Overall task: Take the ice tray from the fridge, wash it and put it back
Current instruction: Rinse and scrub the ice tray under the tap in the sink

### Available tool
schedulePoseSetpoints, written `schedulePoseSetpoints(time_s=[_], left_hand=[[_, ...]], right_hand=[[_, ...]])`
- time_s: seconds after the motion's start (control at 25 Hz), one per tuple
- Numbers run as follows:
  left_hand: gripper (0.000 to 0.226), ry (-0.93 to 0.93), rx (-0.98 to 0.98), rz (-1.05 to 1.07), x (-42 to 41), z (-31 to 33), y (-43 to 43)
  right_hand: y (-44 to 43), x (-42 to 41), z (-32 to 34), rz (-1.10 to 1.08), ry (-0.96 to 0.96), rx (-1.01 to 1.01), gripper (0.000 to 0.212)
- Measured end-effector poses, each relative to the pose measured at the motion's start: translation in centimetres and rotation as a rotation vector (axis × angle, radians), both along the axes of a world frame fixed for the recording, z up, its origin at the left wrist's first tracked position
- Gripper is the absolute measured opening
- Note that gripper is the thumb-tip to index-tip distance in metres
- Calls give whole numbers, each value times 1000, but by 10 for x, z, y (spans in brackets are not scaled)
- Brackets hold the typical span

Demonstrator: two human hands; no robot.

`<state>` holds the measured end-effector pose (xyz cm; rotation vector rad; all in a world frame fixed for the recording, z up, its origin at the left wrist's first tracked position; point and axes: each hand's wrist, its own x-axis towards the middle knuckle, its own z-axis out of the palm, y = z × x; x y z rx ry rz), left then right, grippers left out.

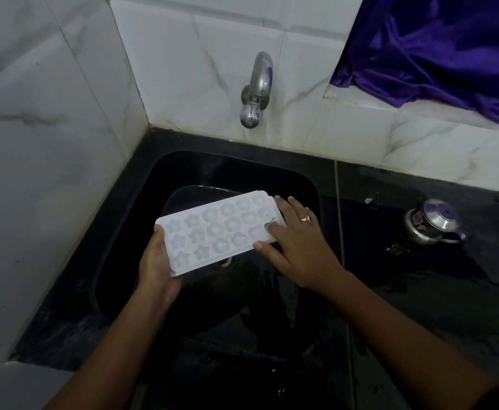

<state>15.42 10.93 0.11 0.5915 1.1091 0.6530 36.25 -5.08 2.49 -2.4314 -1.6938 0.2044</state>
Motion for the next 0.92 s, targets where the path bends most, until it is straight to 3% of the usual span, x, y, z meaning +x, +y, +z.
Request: schedulePoseSetpoints(time_s=[0.12,0.24,0.92], left_hand=[[52,-2,0,-4,-10,2,10],[48,5,-6,-36,-13,7,12],[54,-24,-41,-157,-19,2,54]], right_hand=[[-9,7,7,61,-75,-28,65],[2,-5,16,-33,-9,0,66],[25,-78,-10,-69,-98,7,79]])
